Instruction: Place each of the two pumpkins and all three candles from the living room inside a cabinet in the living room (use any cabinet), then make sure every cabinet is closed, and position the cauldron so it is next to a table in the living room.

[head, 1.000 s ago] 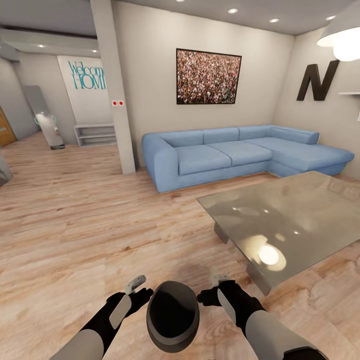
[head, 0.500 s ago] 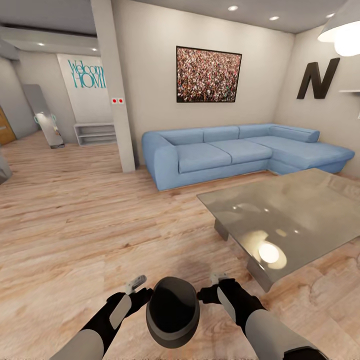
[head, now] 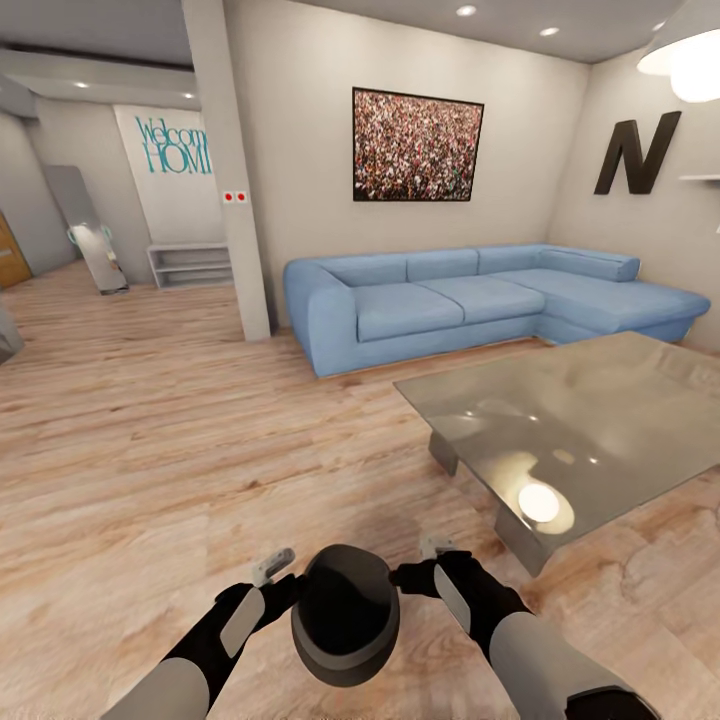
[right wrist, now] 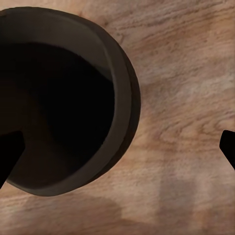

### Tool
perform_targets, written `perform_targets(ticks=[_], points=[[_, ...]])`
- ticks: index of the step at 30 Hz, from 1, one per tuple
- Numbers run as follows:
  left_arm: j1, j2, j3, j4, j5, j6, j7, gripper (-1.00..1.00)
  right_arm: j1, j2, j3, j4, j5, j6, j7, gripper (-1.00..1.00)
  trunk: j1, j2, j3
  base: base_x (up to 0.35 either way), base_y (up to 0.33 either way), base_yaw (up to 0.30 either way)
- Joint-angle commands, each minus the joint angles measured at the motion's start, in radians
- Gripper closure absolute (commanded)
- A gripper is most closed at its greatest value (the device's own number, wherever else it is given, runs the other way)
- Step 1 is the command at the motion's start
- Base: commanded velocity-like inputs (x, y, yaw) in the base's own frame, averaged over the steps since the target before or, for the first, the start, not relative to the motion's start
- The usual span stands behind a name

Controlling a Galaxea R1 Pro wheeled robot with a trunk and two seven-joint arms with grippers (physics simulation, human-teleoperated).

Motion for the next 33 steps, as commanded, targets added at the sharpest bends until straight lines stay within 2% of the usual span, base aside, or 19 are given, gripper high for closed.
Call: perform_targets(ticks=[1,24,33], points=[[0.0,-0.001,0.002,-0.002,0.01,0.005,0.007,-1.0,0.0,-0.001,0.008,-0.001,-0.01,0.004,-0.003,-1.0,0.004,-0.008,-0.004,0.0,0.0,0.0],[0.0,0.001,0.003,-0.003,0.01,0.005,0.007,-1.0,-0.001,0.0,0.009,-0.008,-0.006,0.003,0.0,-1.0,0.092,-0.169,-0.076,0.0,0.0,0.0],[0.0,0.001,0.003,-0.008,0.01,0.005,0.007,-1.0,-0.001,0.0,0.008,-0.007,-0.006,0.004,0.0,-1.0,0.092,-0.169,-0.076,0.002,0.0,0.0]])
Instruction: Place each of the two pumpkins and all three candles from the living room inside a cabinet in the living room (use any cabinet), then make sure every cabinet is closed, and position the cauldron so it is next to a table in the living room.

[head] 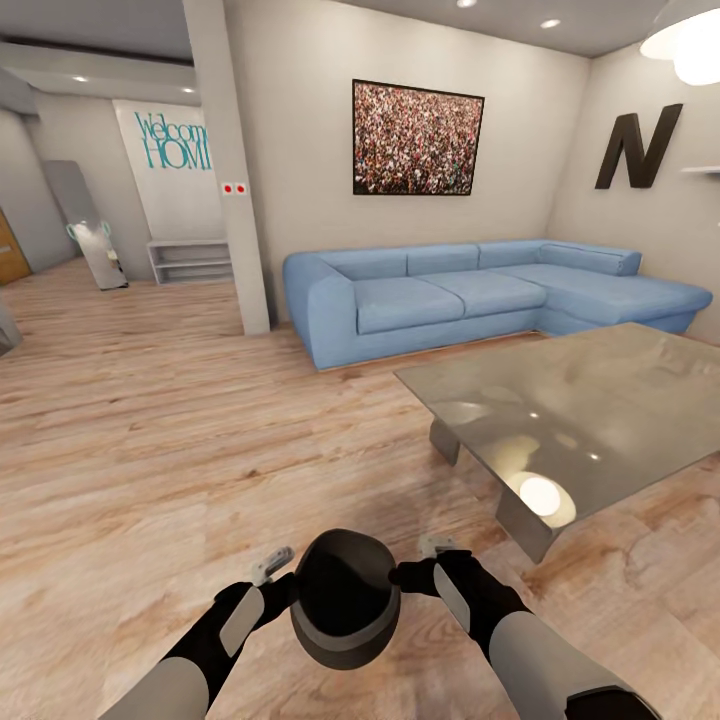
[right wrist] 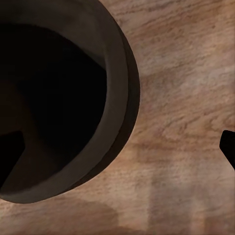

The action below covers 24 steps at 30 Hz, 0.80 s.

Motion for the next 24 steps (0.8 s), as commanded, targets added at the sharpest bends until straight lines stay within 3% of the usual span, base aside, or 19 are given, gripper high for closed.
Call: perform_targets(ticks=[1,10,24], points=[[0.0,-0.001,0.002,-0.002,0.01,0.005,0.007,-1.0,0.0,-0.001,0.007,-0.002,-0.01,0.004,-0.003,-1.0,0.0,0.0,-0.001,0.079,0.0,0.0],[0.0,-0.001,0.003,-0.003,0.01,0.001,0.007,-1.0,0.0,-0.001,0.007,0.0,-0.012,0.004,-0.003,-1.0,0.0,0.0,-0.001,0.225,0.0,0.0],[0.0,-0.001,0.003,-0.002,0.01,-0.027,0.007,-1.0,0.0,0.006,0.009,0.003,-0.013,0.005,0.003,-1.0,0.007,-0.014,-0.007,0.012,0.0,0.0]])
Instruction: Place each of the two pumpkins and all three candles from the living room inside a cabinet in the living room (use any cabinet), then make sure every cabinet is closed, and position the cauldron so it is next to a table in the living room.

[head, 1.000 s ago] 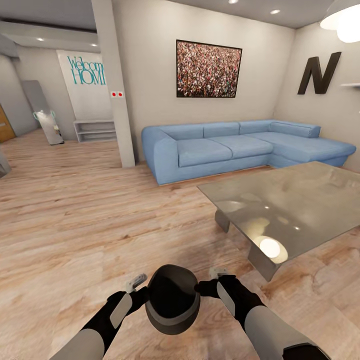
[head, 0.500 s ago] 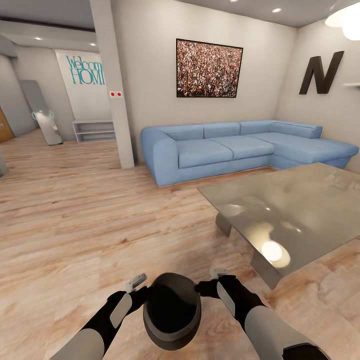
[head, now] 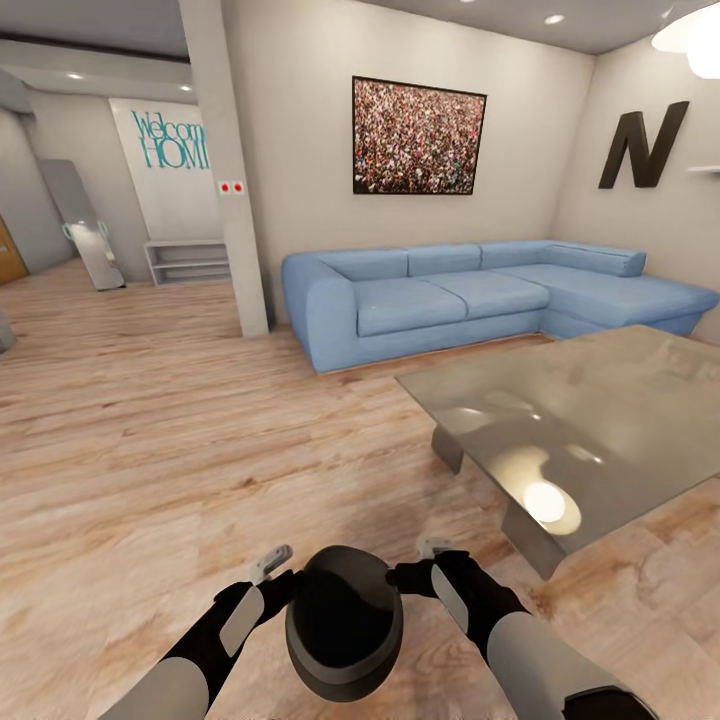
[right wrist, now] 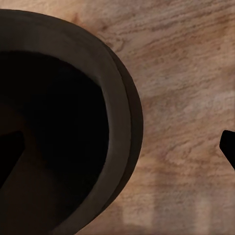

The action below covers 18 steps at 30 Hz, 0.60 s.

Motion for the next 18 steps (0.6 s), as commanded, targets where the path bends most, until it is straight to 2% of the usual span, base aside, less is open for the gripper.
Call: perform_targets(ticks=[1,6,18], points=[[0.0,-0.001,0.002,-0.002,0.009,0.005,0.006,-1.0,0.0,0.003,0.008,-0.001,-0.01,0.004,-0.005,-1.0,0.002,-0.005,-0.004,0.0,0.0,0.0],[0.0,-0.001,0.001,0.0,0.009,0.005,0.006,-1.0,0.0,0.013,0.01,-0.001,-0.01,0.004,-0.009,-1.0,0.005,-0.006,-0.024,0.0,0.0,0.0],[0.0,-0.001,0.001,0.003,0.011,0.005,0.006,-1.0,0.0,0.014,0.01,0.0,-0.011,0.004,-0.01,-1.0,0.01,-0.009,-0.07,0.0,0.0,0.0]])
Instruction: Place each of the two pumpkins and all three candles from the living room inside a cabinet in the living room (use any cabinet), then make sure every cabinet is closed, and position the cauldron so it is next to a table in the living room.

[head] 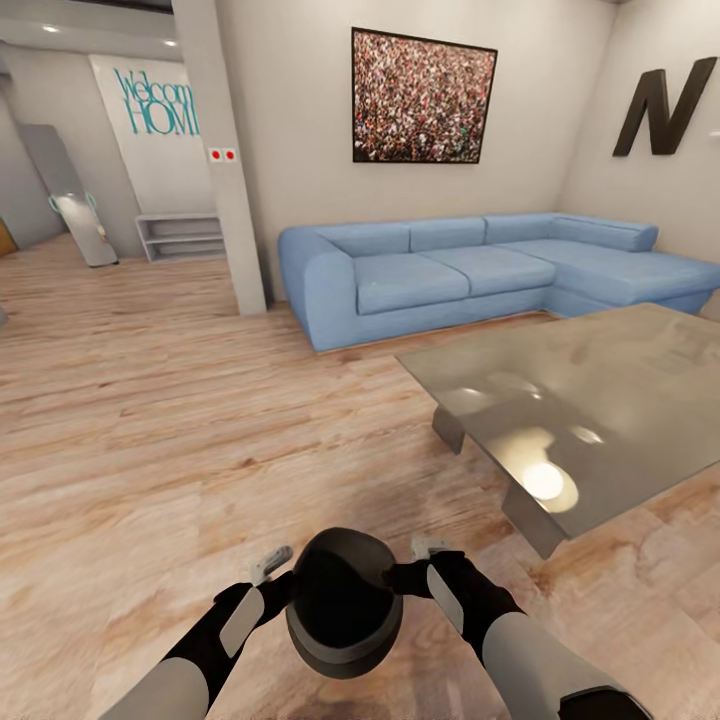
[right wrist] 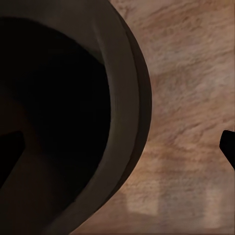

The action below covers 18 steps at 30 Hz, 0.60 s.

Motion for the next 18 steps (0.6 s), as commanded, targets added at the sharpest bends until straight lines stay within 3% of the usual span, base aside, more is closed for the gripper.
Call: perform_targets(ticks=[1,18], points=[[0.0,-0.001,0.002,-0.002,0.009,0.005,0.006,-1.0,0.0,-0.001,0.008,-0.002,-0.01,0.004,-0.003,-1.0,0.0,-0.001,-0.005,0.0,0.0,0.0],[0.0,-0.001,0.002,0.001,0.009,0.005,0.006,-1.0,0.0,-0.003,0.008,-0.001,-0.01,0.004,-0.003,-1.0,0.008,-0.005,-0.071,0.0,0.0,0.0]])
